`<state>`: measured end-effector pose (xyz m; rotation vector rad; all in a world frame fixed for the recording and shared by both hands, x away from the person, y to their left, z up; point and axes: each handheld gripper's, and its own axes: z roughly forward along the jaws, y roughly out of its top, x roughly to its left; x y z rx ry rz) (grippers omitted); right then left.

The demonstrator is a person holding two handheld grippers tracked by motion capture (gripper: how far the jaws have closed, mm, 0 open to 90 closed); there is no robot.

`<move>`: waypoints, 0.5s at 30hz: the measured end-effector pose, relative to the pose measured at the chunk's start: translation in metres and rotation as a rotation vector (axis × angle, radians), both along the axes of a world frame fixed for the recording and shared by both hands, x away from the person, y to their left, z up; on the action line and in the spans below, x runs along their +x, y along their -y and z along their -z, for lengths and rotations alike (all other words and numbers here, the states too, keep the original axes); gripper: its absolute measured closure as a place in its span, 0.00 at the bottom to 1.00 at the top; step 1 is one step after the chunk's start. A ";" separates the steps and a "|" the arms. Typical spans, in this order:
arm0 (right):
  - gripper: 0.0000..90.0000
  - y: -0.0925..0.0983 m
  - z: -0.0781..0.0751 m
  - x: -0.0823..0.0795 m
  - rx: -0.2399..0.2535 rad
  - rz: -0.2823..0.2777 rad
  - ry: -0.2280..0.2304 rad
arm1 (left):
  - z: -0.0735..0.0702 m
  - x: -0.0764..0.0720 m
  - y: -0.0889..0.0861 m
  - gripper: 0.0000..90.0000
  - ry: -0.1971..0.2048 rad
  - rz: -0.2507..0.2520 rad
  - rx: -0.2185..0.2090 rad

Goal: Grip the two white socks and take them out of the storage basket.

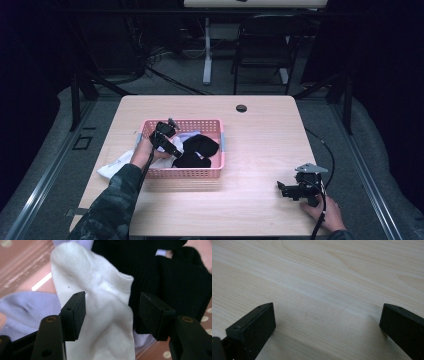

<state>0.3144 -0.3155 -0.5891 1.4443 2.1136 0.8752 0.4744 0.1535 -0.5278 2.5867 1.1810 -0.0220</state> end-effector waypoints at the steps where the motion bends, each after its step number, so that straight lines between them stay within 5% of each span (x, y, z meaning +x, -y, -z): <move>1: 0.00 0.000 0.000 0.000 0.000 0.000 0.000 | 0.000 0.000 0.000 0.47 0.000 0.000 0.000; 4: 0.00 0.000 0.000 0.000 0.000 0.000 0.000 | 0.006 0.003 0.002 0.52 -0.030 0.000 0.048; 15: 0.00 0.000 0.000 0.000 0.002 -0.003 -0.001 | 0.008 0.007 -0.003 0.81 -0.047 -0.015 0.078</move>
